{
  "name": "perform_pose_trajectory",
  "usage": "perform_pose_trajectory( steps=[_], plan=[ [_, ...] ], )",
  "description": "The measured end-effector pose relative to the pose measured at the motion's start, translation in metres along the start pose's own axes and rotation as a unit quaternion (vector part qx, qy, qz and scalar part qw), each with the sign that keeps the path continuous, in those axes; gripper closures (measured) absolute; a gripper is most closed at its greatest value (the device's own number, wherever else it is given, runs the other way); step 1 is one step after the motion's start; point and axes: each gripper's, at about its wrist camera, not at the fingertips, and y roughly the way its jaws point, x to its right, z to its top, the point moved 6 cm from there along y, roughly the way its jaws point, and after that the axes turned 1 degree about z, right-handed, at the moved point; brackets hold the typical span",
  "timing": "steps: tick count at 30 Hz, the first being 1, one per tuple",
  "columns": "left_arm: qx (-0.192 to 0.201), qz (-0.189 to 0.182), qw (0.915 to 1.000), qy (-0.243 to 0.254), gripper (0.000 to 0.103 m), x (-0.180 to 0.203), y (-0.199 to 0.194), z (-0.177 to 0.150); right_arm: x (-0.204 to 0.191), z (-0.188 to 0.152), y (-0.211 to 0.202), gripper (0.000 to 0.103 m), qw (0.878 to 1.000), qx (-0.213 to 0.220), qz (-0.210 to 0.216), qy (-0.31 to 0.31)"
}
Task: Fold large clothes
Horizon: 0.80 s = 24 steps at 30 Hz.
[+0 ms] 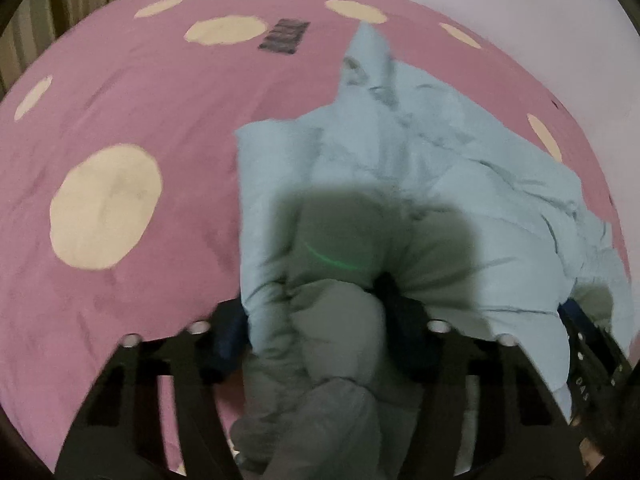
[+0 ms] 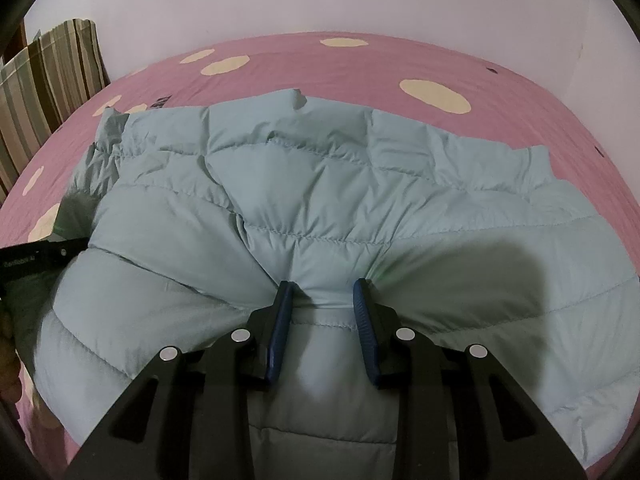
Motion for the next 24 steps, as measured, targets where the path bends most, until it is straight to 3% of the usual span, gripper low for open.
perform_pose_trajectory(
  steps=[1, 2, 5, 16, 24],
  plan=[
    [0.002, -0.016, 0.9998, 0.007, 0.074, 0.006, -0.003, 0.000, 0.000, 0.000, 0.000, 0.071, 1.000, 0.000, 0.000, 0.000],
    [0.004, -0.028, 0.9996, 0.005, 0.082, 0.009, -0.007, 0.001, 0.000, 0.000, 0.000, 0.071, 1.000, 0.000, -0.001, -0.001],
    [0.015, -0.038, 0.9991, 0.003, 0.092, 0.014, -0.021, 0.003, -0.001, -0.001, 0.000, 0.071, 1.000, -0.001, -0.001, -0.001],
    [0.081, -0.045, 0.9951, 0.035, 0.094, 0.049, -0.090, 0.013, -0.003, 0.001, 0.003, 0.071, 1.000, -0.004, -0.004, -0.010],
    [0.118, -0.044, 0.9904, 0.057, 0.094, 0.086, -0.133, 0.016, 0.015, 0.008, -0.025, 0.069, 0.999, 0.014, 0.027, 0.021]
  ],
)
